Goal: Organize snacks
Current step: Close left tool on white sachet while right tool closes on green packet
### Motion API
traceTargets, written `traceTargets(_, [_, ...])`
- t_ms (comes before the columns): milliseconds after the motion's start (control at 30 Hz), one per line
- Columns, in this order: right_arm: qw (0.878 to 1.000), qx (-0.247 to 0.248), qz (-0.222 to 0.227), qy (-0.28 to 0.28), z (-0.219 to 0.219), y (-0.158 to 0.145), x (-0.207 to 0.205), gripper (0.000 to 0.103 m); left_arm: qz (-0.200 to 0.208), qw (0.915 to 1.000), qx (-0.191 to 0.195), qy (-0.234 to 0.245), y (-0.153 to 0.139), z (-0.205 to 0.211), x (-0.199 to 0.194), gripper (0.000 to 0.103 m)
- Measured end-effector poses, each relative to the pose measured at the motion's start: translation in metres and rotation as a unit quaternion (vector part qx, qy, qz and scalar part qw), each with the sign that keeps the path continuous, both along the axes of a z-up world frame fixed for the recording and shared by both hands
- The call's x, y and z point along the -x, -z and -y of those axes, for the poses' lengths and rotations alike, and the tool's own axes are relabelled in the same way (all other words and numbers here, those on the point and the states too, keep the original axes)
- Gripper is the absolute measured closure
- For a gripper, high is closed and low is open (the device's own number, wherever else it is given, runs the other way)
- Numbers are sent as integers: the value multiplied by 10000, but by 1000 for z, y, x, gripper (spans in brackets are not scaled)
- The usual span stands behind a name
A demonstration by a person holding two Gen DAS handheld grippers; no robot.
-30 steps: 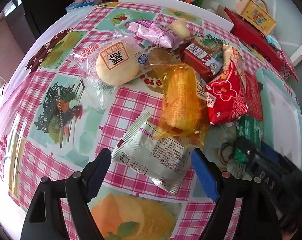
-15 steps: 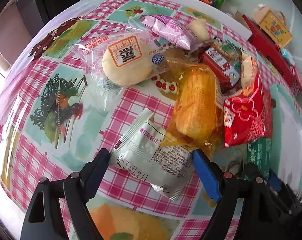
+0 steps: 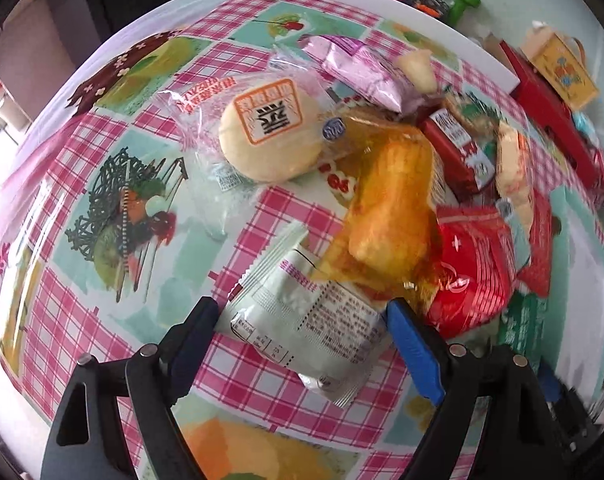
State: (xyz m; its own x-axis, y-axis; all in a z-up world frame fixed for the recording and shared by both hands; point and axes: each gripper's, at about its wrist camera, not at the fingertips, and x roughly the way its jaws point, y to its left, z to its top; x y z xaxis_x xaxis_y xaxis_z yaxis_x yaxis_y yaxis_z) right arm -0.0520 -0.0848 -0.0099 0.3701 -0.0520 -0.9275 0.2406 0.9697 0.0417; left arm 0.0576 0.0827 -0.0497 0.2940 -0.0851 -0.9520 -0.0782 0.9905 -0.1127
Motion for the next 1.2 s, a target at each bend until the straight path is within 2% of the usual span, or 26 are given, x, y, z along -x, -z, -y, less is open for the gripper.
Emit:
traceTargets(133, [10000, 12, -5, -9, -1, -1, 1, 46, 58, 10000, 35, 12, -3, 2, 3, 27])
traceTargets(300, [10000, 21, 28, 1, -2, -2, 9, 52, 121, 9998, 168, 5, -2, -3, 6, 37])
traceTargets(433, [10000, -2, 27, 12, -1, -3, 14, 52, 45, 9996, 196, 215, -3, -2, 23, 37])
traceTargets(533, [10000, -23, 25, 28, 0, -2, 19, 52, -6, 9991, 157, 393, -3, -1, 54, 37])
traceTargets(700, [10000, -38, 37, 37, -1, -2, 25, 53, -18, 9987, 198, 478, -4, 2, 67, 38])
traceTargets(800, [9998, -143, 104, 59, 2, -4, 29, 54, 17, 9985, 237, 499, -16, -17, 87, 41])
traceTargets(967, [9993, -242, 274, 62, 4, -11, 30, 61, 99, 9983, 243, 524, -30, -14, 101, 43])
traceTargets(1200, [9981, -394, 476, 48, 4, -23, 32, 61, 317, 9976, 228, 567, -53, -19, 99, 45])
